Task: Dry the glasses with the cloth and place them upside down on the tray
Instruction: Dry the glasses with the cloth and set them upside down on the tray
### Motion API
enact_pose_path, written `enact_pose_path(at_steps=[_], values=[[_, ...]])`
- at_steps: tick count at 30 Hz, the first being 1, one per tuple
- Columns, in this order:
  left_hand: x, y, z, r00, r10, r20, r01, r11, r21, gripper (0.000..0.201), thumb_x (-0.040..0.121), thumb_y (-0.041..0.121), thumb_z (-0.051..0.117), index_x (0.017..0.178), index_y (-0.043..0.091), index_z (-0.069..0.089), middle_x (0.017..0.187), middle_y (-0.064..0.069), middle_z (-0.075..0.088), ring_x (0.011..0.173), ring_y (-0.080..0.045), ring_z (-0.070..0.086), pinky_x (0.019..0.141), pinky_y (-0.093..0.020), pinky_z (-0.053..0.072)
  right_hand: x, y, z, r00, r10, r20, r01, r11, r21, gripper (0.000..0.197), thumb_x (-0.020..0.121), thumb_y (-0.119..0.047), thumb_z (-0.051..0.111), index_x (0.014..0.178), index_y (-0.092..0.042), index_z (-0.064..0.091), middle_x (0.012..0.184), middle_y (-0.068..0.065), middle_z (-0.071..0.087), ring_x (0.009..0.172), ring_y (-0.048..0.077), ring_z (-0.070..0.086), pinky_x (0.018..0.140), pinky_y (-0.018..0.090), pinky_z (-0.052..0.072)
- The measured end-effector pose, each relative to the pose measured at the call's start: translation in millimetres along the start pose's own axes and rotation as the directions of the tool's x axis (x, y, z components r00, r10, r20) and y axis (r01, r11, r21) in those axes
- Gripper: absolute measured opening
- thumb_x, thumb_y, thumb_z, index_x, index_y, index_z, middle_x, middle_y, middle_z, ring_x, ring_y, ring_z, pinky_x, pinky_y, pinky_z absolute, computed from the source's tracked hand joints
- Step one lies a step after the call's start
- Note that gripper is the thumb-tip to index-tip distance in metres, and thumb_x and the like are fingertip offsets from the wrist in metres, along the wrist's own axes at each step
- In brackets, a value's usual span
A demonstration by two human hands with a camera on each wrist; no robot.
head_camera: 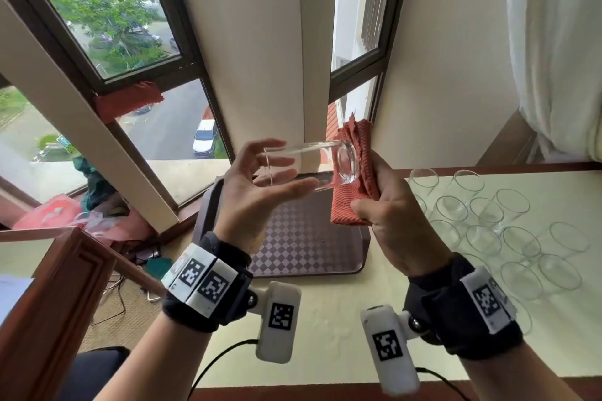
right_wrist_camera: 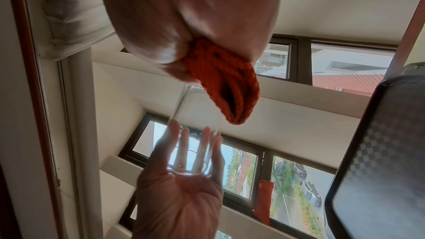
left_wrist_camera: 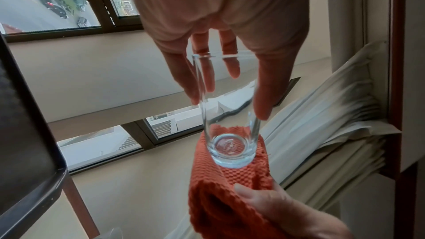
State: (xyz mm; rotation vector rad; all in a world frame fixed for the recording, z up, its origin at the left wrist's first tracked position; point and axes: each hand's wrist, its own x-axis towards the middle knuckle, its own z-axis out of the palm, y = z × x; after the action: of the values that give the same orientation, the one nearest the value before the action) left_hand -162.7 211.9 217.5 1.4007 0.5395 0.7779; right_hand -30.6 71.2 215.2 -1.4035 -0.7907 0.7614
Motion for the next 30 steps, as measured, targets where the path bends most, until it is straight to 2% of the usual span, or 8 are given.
enact_pose_path(at_steps=[3, 6, 10, 14, 17, 23, 27, 30], values=[[2.0, 0.5, 0.4, 1.0, 0.008, 0.022, -0.009, 1.0, 0.01, 0.083, 0.034, 0.046, 0.099, 0.109, 0.033, 0.066, 0.106, -0.001, 0.072, 0.101, -0.025, 0.072, 0.082, -0.038, 0.06, 0.0, -1.3, -1.8, 1.0, -0.013, 0.001, 0.013, 1.0, 0.001, 0.075, 0.072, 0.0, 0.046, 0.143, -0.023, 0.045, 0.129, -0.001, 0.064, 0.119, 0.017, 0.061, 0.1, 0.033, 0.053], [2.9, -1.2, 3.6, 0.999, 0.025, 0.034, -0.026, 0.999, 0.03, 0.074, 0.04, 0.032, 0.094, 0.108, 0.032, 0.065, 0.104, 0.0, 0.072, 0.098, -0.024, 0.072, 0.079, -0.035, 0.06, 6.4, -1.0, -1.5, 1.0, -0.018, -0.005, 0.018, 1.0, -0.004, 0.076, 0.072, 0.0, 0.046, 0.145, -0.023, 0.043, 0.135, -0.003, 0.061, 0.126, 0.019, 0.057, 0.105, 0.041, 0.05], [6.3, 0.5, -2.5, 1.0, 0.026, 0.012, -0.025, 0.999, -0.031, 0.071, 0.044, 0.027, 0.091, 0.11, 0.029, 0.063, 0.103, 0.0, 0.072, 0.096, -0.023, 0.073, 0.075, -0.03, 0.058, 4.9, -1.7, -0.2, 0.998, -0.06, 0.003, 0.06, 0.997, -0.042, 0.079, 0.072, -0.001, 0.045, 0.149, -0.021, 0.041, 0.136, -0.002, 0.06, 0.123, 0.016, 0.058, 0.098, 0.028, 0.053], [7.5, 4.0, -1.7, 0.996, 0.083, 0.035, -0.084, 0.995, 0.047, 0.07, 0.047, 0.03, 0.092, 0.11, 0.031, 0.063, 0.106, -0.001, 0.071, 0.099, -0.023, 0.072, 0.081, -0.035, 0.059, 11.8, -1.5, 1.0, 0.998, -0.061, -0.004, 0.061, 0.997, -0.037, 0.076, 0.071, 0.0, 0.045, 0.143, -0.024, 0.043, 0.132, -0.006, 0.061, 0.121, 0.014, 0.06, 0.099, 0.027, 0.053], [9.9, 3.8, -5.1, 0.997, 0.077, 0.014, -0.077, 0.997, 0.02, 0.072, 0.045, 0.029, 0.091, 0.11, 0.028, 0.063, 0.104, 0.0, 0.071, 0.096, -0.022, 0.073, 0.077, -0.031, 0.059, 11.3, -2.7, 1.6, 0.998, -0.061, 0.015, 0.062, 0.996, -0.065, 0.076, 0.072, -0.002, 0.046, 0.145, -0.024, 0.043, 0.133, -0.005, 0.06, 0.121, 0.014, 0.06, 0.096, 0.025, 0.053], [11.2, 5.1, -5.6, 0.994, 0.104, 0.037, -0.106, 0.992, 0.066, 0.071, 0.046, 0.029, 0.092, 0.111, 0.027, 0.063, 0.107, -0.005, 0.07, 0.097, -0.024, 0.073, 0.079, -0.033, 0.059, 16.1, -0.4, 7.5, 0.998, -0.063, -0.022, 0.062, 0.997, -0.054, 0.082, 0.07, 0.002, 0.044, 0.15, -0.019, 0.039, 0.137, -0.001, 0.059, 0.127, 0.016, 0.056, 0.109, 0.042, 0.046], [12.9, 4.4, -8.4, 0.997, 0.077, 0.013, -0.077, 0.997, 0.026, 0.071, 0.044, 0.03, 0.091, 0.109, 0.029, 0.063, 0.104, -0.001, 0.071, 0.096, -0.023, 0.073, 0.077, -0.029, 0.059, 13.5, -0.5, 5.2, 0.998, -0.068, -0.005, 0.068, 0.995, -0.078, 0.079, 0.071, 0.0, 0.044, 0.148, -0.02, 0.042, 0.132, -0.005, 0.061, 0.119, 0.012, 0.061, 0.1, 0.029, 0.052], [12.9, 3.7, -7.9, 0.994, 0.079, 0.07, -0.085, 0.993, 0.076, 0.07, 0.046, 0.029, 0.091, 0.11, 0.029, 0.063, 0.105, -0.001, 0.071, 0.098, -0.023, 0.073, 0.081, -0.032, 0.059, 18.1, -0.7, 4.4, 0.999, -0.049, -0.022, 0.049, 0.998, -0.031, 0.078, 0.069, 0.002, 0.045, 0.143, -0.023, 0.044, 0.134, -0.002, 0.061, 0.124, 0.017, 0.058, 0.099, 0.031, 0.053]])
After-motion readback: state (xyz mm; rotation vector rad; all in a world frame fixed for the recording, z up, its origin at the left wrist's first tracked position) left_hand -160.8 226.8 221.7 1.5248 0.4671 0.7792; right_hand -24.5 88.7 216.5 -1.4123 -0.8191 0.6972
